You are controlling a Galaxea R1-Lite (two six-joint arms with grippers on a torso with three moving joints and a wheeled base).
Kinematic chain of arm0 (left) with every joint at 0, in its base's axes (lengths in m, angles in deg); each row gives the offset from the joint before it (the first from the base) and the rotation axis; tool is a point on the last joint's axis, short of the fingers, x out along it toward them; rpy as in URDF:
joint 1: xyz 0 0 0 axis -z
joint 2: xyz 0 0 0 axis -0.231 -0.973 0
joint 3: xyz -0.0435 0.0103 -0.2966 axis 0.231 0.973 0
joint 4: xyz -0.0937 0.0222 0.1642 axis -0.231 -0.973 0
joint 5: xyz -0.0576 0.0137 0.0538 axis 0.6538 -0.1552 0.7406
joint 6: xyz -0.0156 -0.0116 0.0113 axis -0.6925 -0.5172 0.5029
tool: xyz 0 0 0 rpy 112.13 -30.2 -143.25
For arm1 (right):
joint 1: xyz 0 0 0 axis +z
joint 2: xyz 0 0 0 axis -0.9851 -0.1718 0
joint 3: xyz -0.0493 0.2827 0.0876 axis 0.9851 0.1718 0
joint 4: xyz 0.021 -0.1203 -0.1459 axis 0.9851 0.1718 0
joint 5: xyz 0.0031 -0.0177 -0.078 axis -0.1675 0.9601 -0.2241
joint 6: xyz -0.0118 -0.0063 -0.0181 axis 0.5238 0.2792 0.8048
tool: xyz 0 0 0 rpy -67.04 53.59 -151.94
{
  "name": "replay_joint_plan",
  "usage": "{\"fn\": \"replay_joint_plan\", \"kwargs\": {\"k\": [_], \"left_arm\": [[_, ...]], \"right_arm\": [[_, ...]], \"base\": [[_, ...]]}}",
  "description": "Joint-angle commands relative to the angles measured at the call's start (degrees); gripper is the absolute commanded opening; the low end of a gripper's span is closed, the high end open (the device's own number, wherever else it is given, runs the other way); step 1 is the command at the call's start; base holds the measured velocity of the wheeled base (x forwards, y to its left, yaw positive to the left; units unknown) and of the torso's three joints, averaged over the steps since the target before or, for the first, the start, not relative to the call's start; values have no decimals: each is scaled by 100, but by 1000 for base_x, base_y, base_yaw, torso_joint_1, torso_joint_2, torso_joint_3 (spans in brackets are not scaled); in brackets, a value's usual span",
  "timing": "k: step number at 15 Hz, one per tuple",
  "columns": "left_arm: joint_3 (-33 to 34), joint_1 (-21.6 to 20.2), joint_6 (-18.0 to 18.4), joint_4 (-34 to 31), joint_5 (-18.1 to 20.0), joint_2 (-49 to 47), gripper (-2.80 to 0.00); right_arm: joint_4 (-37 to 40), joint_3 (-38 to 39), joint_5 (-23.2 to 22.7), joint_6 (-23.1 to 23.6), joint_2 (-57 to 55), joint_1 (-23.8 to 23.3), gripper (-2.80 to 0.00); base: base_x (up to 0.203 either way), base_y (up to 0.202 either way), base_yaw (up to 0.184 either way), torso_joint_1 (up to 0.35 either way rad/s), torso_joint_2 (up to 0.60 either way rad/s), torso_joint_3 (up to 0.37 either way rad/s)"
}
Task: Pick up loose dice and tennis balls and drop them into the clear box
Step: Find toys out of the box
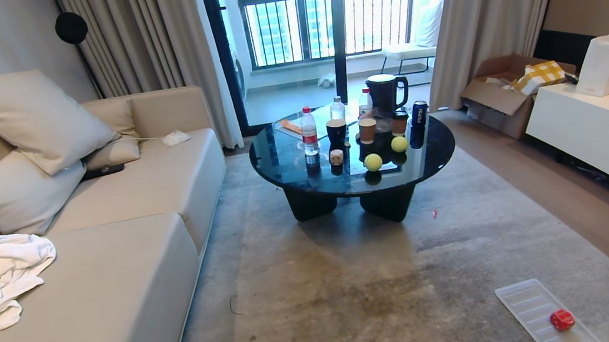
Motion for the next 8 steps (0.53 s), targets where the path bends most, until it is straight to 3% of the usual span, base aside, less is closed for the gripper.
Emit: {"fn": "replay_joint_plan", "kwargs": {"k": [1, 8], "left_arm": [[0, 0, 0, 0, 3, 0, -280], [0, 0, 0, 0, 3, 0, -280]], "right_arm": [[0, 9, -3, 2, -7, 5, -280], [0, 9, -3, 2, -7, -2, -280]], "base": [[5, -3, -95, 2, 2, 4], [0, 10, -162, 4, 2, 3]]}}
